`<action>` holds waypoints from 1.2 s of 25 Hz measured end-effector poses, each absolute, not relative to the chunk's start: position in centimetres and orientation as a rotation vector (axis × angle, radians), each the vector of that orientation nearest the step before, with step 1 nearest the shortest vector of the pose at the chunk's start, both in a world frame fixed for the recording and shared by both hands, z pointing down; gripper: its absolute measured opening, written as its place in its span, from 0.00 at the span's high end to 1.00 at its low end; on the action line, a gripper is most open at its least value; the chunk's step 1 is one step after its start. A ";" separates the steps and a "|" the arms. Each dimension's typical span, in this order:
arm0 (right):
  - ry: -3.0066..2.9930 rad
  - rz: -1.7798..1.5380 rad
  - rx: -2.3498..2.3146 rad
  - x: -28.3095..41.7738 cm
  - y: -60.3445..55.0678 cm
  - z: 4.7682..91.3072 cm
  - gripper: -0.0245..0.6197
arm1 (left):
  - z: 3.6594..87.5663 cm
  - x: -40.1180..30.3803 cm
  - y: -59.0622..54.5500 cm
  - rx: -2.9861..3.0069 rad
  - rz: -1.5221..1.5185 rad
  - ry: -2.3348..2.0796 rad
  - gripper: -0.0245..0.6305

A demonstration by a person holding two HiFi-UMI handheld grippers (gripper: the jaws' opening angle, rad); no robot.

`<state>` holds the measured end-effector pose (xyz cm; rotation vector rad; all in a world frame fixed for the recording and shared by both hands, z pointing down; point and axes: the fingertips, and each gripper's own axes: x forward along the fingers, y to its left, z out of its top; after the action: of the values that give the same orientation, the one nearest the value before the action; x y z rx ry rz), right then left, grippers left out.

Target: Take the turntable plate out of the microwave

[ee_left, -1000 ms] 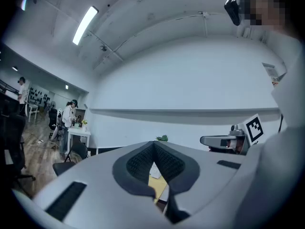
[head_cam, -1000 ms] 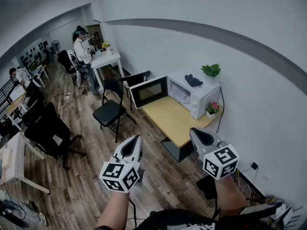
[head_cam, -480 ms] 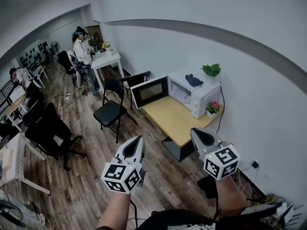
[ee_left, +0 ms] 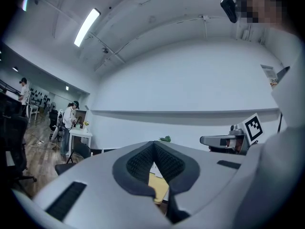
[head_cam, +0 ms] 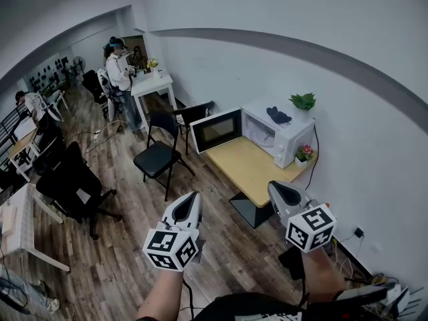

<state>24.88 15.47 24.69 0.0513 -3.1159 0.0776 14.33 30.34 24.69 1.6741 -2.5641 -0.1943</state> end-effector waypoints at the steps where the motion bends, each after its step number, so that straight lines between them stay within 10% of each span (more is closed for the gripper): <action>1: -3.114 0.075 0.052 24.5 15.9 24.7 0.96 | 24.8 13.9 30.8 1.678 -0.201 -2.555 0.96; 30: -3.132 0.099 -0.054 4.7 5.2 26.4 0.96 | 26.9 -3.5 21.5 1.567 -0.146 -2.605 0.96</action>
<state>4.73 5.18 26.35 -0.0542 -3.1317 0.0989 -3.46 21.51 26.95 1.5670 -2.6052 -0.1462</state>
